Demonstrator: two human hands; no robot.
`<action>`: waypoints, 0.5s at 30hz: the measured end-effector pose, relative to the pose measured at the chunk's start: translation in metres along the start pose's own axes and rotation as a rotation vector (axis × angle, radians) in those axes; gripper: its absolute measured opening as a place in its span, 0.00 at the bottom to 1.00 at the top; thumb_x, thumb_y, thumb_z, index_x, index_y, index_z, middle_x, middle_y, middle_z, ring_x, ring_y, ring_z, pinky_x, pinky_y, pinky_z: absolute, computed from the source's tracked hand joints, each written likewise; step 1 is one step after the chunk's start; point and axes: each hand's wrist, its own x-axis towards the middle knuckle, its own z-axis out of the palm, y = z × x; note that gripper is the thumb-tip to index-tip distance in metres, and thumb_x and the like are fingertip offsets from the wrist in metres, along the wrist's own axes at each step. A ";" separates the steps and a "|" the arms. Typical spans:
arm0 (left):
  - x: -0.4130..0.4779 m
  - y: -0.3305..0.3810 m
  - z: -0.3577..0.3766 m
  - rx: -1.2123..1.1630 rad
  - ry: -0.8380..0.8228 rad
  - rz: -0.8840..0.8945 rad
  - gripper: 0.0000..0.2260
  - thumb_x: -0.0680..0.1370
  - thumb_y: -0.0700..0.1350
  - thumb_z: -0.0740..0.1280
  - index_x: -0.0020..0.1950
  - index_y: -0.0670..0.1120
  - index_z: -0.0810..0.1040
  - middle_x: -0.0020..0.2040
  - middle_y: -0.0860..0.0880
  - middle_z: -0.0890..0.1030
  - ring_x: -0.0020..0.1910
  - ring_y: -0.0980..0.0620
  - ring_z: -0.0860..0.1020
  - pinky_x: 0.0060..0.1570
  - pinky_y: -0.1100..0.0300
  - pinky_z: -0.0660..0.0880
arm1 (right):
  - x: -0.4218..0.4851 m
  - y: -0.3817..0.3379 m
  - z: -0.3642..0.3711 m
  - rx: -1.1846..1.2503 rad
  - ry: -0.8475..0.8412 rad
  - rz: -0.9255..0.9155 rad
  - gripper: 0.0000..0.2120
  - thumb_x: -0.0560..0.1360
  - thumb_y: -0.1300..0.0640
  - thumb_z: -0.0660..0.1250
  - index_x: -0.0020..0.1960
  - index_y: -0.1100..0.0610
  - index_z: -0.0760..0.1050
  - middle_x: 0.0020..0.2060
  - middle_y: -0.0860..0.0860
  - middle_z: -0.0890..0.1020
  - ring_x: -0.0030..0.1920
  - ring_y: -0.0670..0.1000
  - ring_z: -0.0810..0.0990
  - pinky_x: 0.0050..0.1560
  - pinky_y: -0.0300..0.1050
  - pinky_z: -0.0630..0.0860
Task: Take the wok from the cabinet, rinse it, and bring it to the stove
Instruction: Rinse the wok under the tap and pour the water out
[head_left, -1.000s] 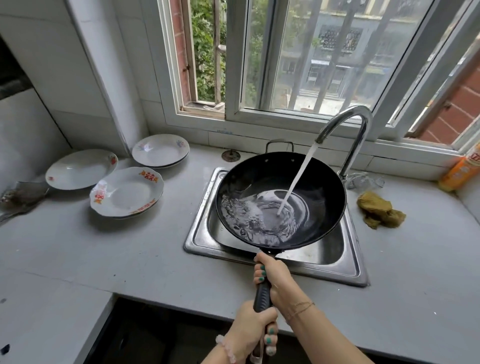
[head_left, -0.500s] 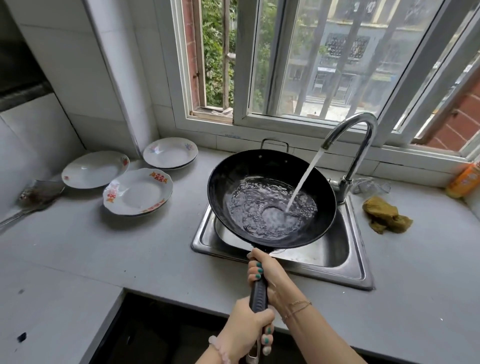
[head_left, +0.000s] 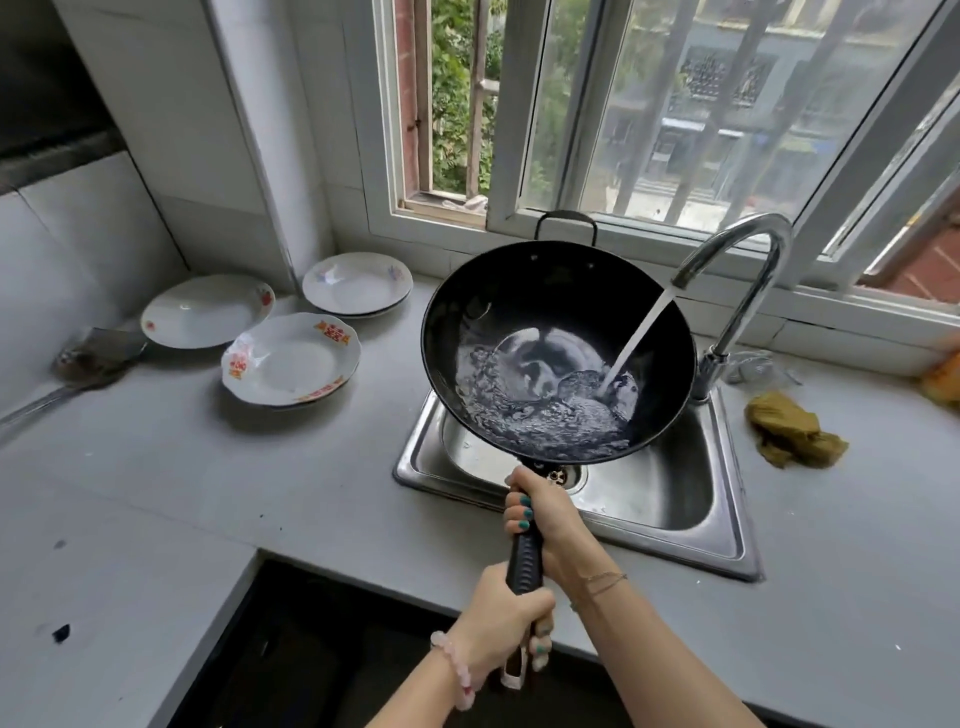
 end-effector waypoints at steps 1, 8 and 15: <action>0.001 0.000 0.002 -0.025 0.001 -0.004 0.06 0.71 0.33 0.59 0.41 0.43 0.65 0.23 0.49 0.70 0.19 0.52 0.67 0.21 0.62 0.68 | 0.000 -0.001 -0.001 -0.017 0.018 -0.007 0.12 0.74 0.64 0.60 0.33 0.57 0.63 0.19 0.46 0.62 0.17 0.43 0.58 0.15 0.34 0.57; 0.001 0.002 0.018 -0.131 -0.009 -0.065 0.07 0.73 0.33 0.58 0.38 0.43 0.65 0.23 0.47 0.67 0.19 0.52 0.65 0.20 0.64 0.65 | -0.005 -0.009 -0.010 -0.015 0.078 0.001 0.13 0.74 0.66 0.60 0.33 0.57 0.62 0.18 0.46 0.62 0.16 0.44 0.59 0.15 0.34 0.58; -0.007 0.002 0.014 -0.022 0.005 -0.005 0.06 0.71 0.33 0.60 0.39 0.43 0.66 0.21 0.49 0.70 0.18 0.52 0.67 0.20 0.63 0.68 | -0.008 -0.006 -0.010 0.135 -0.032 0.120 0.19 0.74 0.64 0.58 0.27 0.54 0.59 0.18 0.46 0.59 0.14 0.43 0.57 0.13 0.34 0.57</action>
